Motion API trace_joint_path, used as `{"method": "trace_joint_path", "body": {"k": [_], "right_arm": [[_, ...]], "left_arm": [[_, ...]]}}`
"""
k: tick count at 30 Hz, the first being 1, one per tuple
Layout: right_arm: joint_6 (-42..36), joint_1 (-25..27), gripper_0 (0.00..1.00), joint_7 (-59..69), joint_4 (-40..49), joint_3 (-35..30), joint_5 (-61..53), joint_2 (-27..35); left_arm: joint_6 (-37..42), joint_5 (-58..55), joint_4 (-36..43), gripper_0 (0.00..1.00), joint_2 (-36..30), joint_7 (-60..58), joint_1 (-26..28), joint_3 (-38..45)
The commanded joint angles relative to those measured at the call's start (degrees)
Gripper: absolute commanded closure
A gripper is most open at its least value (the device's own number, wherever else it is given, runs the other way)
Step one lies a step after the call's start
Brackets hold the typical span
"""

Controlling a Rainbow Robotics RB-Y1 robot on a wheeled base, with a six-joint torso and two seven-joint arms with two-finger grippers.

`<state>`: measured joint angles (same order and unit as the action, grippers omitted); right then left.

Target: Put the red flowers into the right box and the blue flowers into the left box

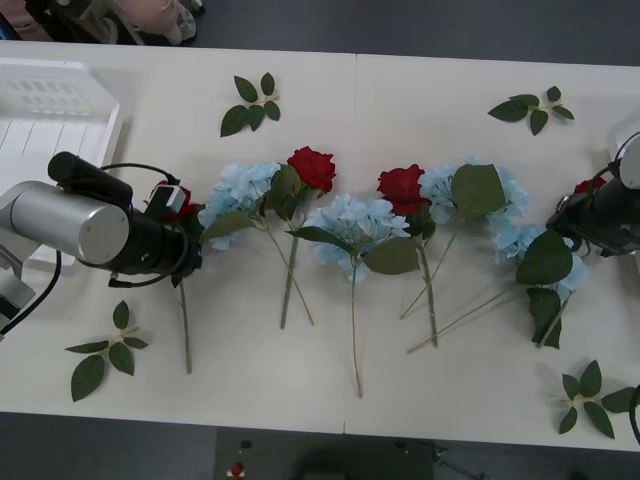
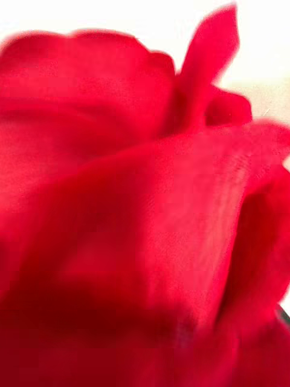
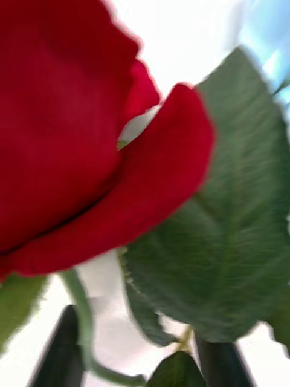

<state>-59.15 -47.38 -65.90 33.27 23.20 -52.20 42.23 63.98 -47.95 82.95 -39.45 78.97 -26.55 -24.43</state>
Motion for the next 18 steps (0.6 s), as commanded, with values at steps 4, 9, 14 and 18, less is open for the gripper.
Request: {"method": "trace_joint_path", "body": {"k": [4,9,14,18], "right_arm": [[3.3,-1.1,0.63,-4.1,-3.1,-0.7,1.1,-1.9],[3.5,-1.1,1.0,-4.1,-3.2,-1.4,0.4,-1.6],[2.3,-1.5,1.0,-4.5,-0.9,-2.4,-0.4,0.1],[-2.4,-2.3,1.0,-4.8,4.1,-3.3,-1.3,3.6]], "left_arm": [[-1.3,5.2,0.0,1.0,-1.2,2.0,-1.3,-2.7],[-1.8,6.8,0.1,1.0,-1.4,1.9,-1.5,-2.6],[-0.5,5.2,5.2,1.0,-4.2,2.6,-1.8,2.6],[3.0,-5.0,15.1,1.0,-7.7,2.9,-1.8,10.1]]}}
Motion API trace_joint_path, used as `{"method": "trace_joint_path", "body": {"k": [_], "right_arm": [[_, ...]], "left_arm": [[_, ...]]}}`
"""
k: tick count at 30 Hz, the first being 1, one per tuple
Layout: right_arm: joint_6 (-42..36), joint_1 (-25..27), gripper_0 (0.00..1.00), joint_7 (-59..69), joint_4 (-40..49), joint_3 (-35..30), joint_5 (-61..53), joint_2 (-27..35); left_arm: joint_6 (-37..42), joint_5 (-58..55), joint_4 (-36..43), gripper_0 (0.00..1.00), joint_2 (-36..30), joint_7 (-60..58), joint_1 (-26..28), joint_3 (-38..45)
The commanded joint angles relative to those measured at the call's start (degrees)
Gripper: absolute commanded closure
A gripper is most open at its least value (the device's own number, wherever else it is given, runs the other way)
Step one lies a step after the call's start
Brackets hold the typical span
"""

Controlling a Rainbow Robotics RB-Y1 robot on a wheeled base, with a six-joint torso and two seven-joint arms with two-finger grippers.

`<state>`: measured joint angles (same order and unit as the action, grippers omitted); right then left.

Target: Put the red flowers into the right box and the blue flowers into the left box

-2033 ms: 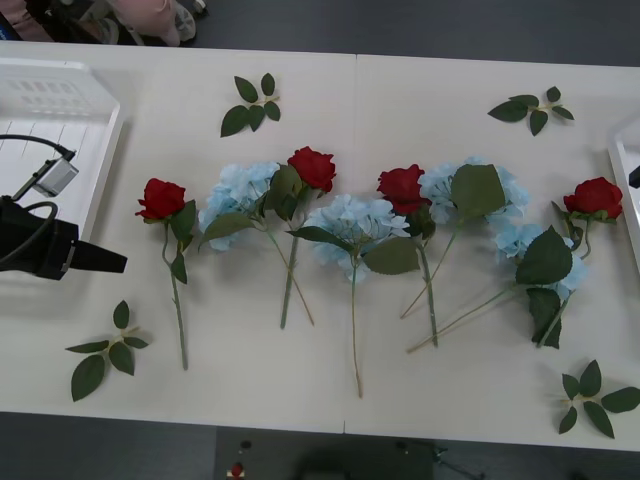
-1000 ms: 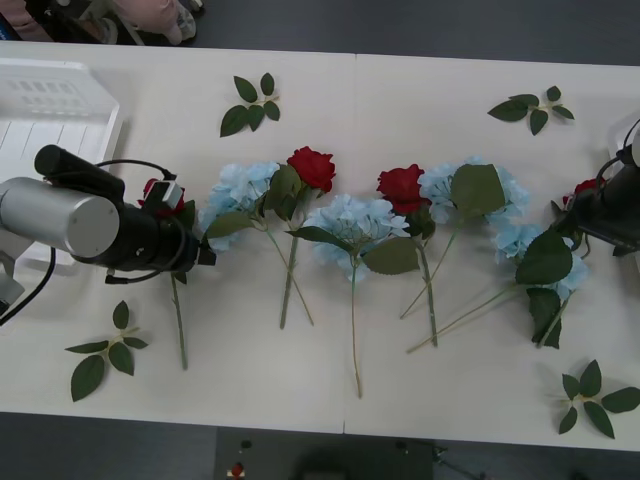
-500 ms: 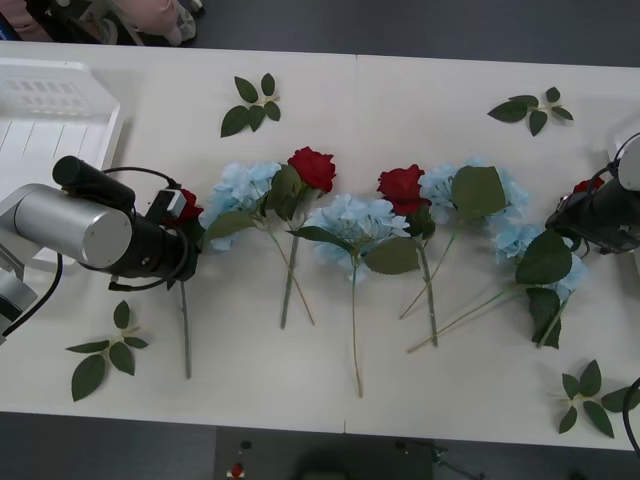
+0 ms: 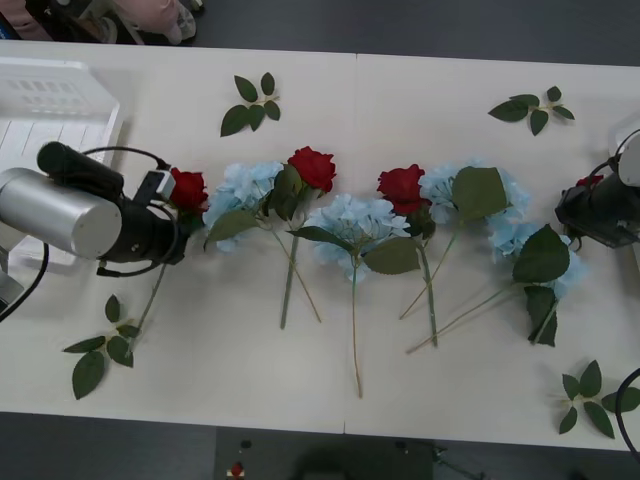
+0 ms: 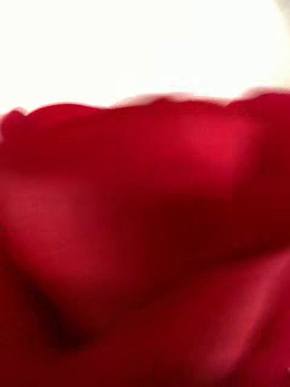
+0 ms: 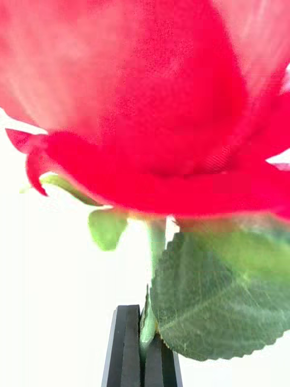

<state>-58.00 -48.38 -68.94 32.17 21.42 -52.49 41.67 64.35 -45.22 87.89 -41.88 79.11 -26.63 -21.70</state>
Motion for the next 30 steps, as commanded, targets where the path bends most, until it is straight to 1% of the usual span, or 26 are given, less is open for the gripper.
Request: {"method": "trace_joint_path", "body": {"k": [1,2,4,5,7,9,11,14,16,17,18,21,23,25,27,30], "right_arm": [[-4.8,-1.5,1.0,-1.9,6.9,-1.6,-1.2,5.3],[-6.9,-1.6,1.0,-2.1,9.5,-1.6,-1.5,7.4],[-9.3,-1.7,1.0,-2.3,13.4,-1.6,-1.7,10.1],[-11.8,-1.7,1.0,-2.5,17.9,-1.5,-1.7,13.3],[-14.0,-1.7,1.0,-3.0,22.2,-1.3,-1.7,16.5],[-15.6,-1.7,1.0,-5.2,27.1,-0.2,-1.1,20.9],[-15.3,-1.7,1.0,-11.0,30.8,2.9,2.3,25.2],[-13.0,-1.7,1.0,-15.5,31.7,5.7,9.1,27.1],[-9.1,-1.8,1.0,-16.9,29.7,8.0,14.3,27.1],[-5.8,-1.8,1.0,-17.0,27.8,10.0,16.6,26.8],[-3.6,-1.8,1.0,-16.9,26.5,11.1,17.8,26.4],[9.2,-1.8,1.0,-16.1,17.2,15.8,22.8,23.2],[16.6,-1.9,1.0,-15.7,10.0,16.4,24.5,20.1],[20.2,-3.0,1.0,-15.3,4.1,16.4,25.0,17.4],[21.2,-3.9,1.0,-15.1,1.1,16.4,24.9,16.0],[21.2,-4.4,1.0,-15.0,0.4,16.4,24.1,15.3]], "left_arm": [[2.7,-10.9,12.3,1.0,-5.8,2.9,-1.8,9.0],[2.6,-15.1,15.2,1.0,-6.5,3.2,-1.8,10.8],[1.4,-19.6,18.6,1.0,-7.0,3.4,-1.8,12.7],[0.0,-23.3,22.0,1.0,-7.1,3.7,-1.8,14.3],[-2.1,-26.4,24.6,1.0,-6.5,3.2,-2.9,14.4],[-6.3,-30.7,26.0,1.0,-4.2,2.5,-5.4,12.0],[-13.4,-33.2,25.2,1.0,-0.8,2.7,-8.7,7.3],[-18.5,-31.2,24.4,1.0,3.7,2.9,-12.4,1.8],[-20.1,-26.9,24.3,1.0,7.4,2.5,-14.4,-0.8],[-20.4,-24.7,24.0,1.0,9.5,2.3,-15.1,-1.7],[-20.4,-23.7,24.0,1.0,10.4,2.1,-15.4,-1.9],[-20.8,-20.3,23.1,1.0,14.6,1.4,-16.3,-2.3],[-21.0,-20.2,21.7,1.0,16.6,0.9,-17.7,-2.6],[-21.7,-20.2,19.7,1.0,19.1,0.5,-19.1,-2.7],[-22.1,-19.8,17.6,1.0,21.4,0.4,-20.0,-2.7],[-24.4,-19.5,14.3,1.0,24.2,0.8,-21.4,-3.0]]}}
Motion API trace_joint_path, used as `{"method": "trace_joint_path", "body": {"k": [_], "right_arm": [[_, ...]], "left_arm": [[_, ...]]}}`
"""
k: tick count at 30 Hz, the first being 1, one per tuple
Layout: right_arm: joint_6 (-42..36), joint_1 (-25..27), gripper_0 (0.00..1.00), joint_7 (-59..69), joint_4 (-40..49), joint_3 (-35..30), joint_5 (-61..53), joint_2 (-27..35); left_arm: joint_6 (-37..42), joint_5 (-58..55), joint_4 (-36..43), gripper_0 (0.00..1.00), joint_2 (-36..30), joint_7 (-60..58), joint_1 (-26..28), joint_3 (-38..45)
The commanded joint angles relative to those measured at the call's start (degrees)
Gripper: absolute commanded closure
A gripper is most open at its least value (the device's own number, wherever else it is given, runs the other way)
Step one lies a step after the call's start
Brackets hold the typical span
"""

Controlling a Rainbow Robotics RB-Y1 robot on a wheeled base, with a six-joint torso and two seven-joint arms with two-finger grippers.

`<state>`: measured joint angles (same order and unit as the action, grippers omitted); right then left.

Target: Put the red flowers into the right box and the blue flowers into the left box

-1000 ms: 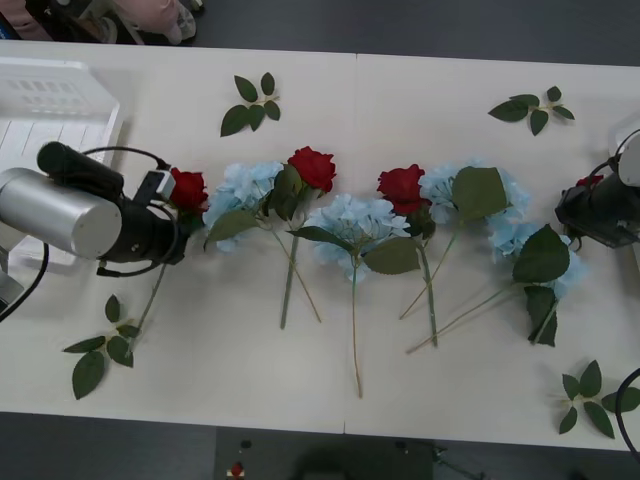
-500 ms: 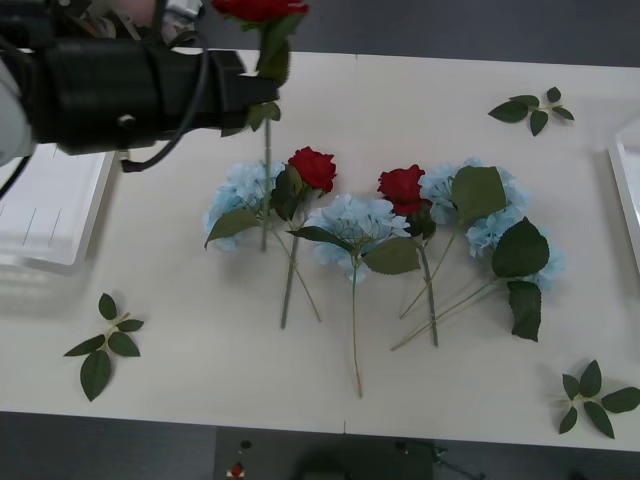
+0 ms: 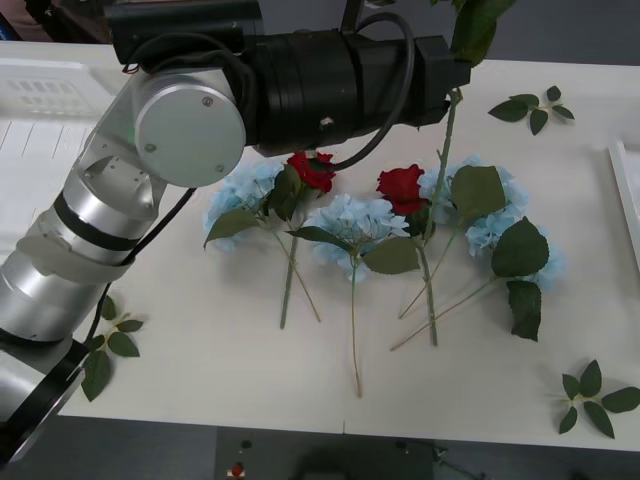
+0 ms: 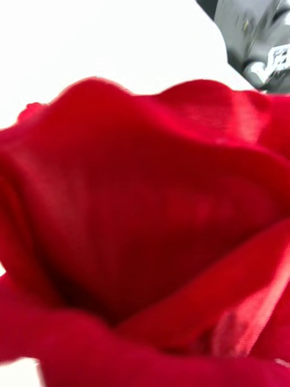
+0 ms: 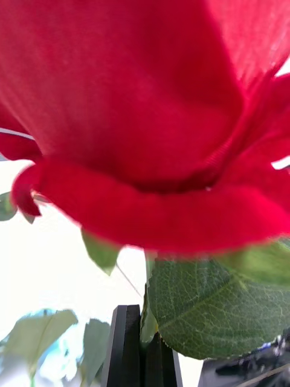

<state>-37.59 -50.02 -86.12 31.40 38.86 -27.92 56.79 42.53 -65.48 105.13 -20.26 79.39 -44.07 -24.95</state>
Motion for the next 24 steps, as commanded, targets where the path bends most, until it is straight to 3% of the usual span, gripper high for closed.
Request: {"method": "trace_joint_path", "body": {"k": [1,2,3,5,7,14,18,20,24], "right_arm": [[0.8,-2.8,0.81,2.2,1.6,-1.1,-0.9,0.2],[0.8,-2.8,0.66,2.1,1.7,-1.1,-1.2,0.2],[0.8,-2.8,0.42,1.7,1.8,-1.1,-2.0,0.3],[0.8,-2.8,0.25,1.3,1.7,-1.1,-4.1,0.4],[0.8,-2.7,0.16,0.6,1.8,-1.1,-7.1,0.9],[-2.0,-1.0,0.07,-9.8,9.7,-1.1,-25.4,6.8],[-4.3,3.8,0.05,-15.7,25.0,-1.5,-45.8,16.7],[-4.4,8.1,0.05,-17.9,33.2,-4.4,-53.5,20.8],[-3.0,21.4,0.05,-21.0,48.6,-17.0,-63.3,24.5]], "left_arm": [[-3.2,1.1,-4.1,1.0,3.4,0.6,-4.4,0.0],[-3.6,1.1,-4.5,1.0,3.6,0.6,-4.7,-0.1],[-4.3,1.1,-5.3,1.0,4.0,0.6,-5.0,-0.2],[-5.4,1.2,-5.9,1.0,4.2,0.6,-5.0,-0.1],[-5.9,1.1,-6.1,1.0,4.2,0.7,-5.1,-0.2],[-5.9,1.1,-6.1,1.0,4.2,0.7,-5.1,-0.2],[-5.9,1.1,-6.1,1.0,4.2,0.7,-5.1,-0.2],[-5.9,1.1,-6.1,1.0,4.2,0.7,-5.1,-0.2],[-5.9,1.1,-6.1,1.0,4.2,0.7,-5.1,-0.2]]}}
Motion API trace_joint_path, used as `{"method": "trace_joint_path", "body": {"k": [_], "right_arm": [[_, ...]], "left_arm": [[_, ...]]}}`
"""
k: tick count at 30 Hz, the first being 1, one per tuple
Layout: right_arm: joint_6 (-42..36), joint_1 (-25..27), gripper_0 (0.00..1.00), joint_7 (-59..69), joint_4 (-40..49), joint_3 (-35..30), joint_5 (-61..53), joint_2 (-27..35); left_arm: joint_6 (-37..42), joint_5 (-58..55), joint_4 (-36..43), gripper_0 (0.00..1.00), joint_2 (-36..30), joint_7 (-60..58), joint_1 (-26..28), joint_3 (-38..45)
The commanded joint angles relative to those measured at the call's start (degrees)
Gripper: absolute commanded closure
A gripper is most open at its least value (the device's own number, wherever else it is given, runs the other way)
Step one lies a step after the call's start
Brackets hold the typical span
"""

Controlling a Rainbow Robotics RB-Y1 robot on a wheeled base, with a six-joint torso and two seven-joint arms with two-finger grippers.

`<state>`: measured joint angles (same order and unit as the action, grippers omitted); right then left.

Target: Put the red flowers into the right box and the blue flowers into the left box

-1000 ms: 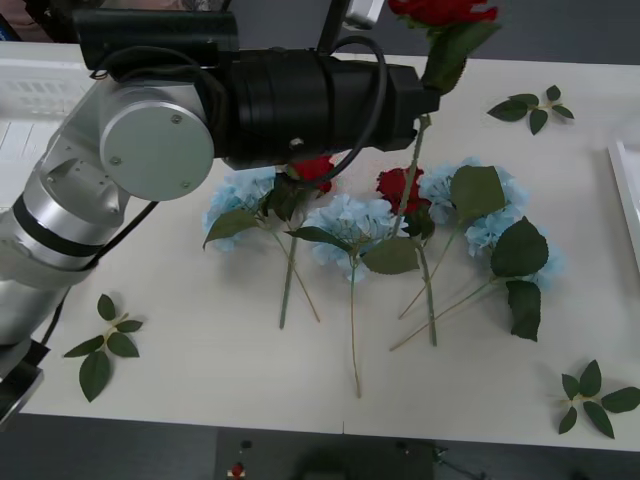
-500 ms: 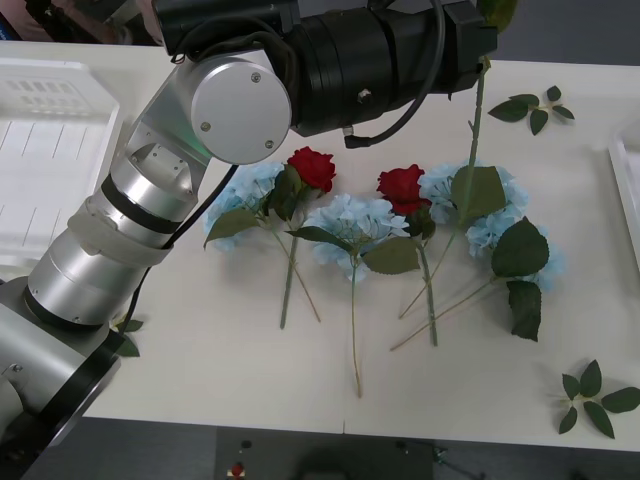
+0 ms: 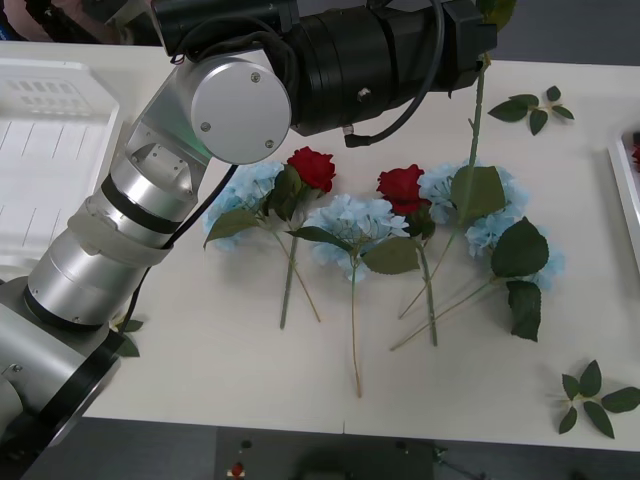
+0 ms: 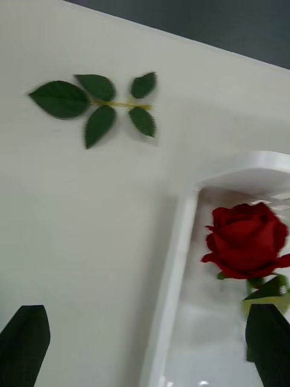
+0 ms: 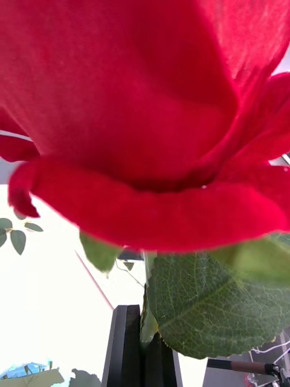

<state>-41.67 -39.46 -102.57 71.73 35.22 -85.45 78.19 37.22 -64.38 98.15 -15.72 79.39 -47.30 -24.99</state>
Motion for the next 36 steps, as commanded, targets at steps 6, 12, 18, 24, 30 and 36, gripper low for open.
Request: {"method": "trace_joint_path", "body": {"k": [6,12,18,24,30,36], "right_arm": [[4.3,36.1,0.05,-5.9,31.5,-38.4,-15.2,-2.0],[4.3,41.1,0.05,-7.1,43.8,-42.3,-14.7,-11.6],[5.5,40.4,0.04,-9.9,49.3,-38.6,-13.5,-13.4],[5.9,36.6,0.05,-16.3,49.8,-33.1,-13.5,-19.9],[5.9,30.7,0.05,-21.2,45.4,-28.8,-12.0,-26.8],[5.8,24.8,0.05,-25.7,40.1,-24.9,-10.1,-32.5]], "left_arm": [[-0.6,0.0,0.9,1.0,-0.4,0.7,-1.9,-0.1],[-0.6,0.0,0.9,1.0,-0.4,0.7,-1.9,-0.1],[-0.6,0.0,0.9,1.0,-0.4,0.7,-1.9,-0.1],[-0.6,0.0,0.9,1.0,-0.4,0.7,-1.9,-0.1],[-0.6,0.0,0.9,1.0,-0.4,0.7,-1.9,-0.1],[-0.6,0.0,0.9,1.0,-0.4,0.7,-1.9,-0.1]]}}
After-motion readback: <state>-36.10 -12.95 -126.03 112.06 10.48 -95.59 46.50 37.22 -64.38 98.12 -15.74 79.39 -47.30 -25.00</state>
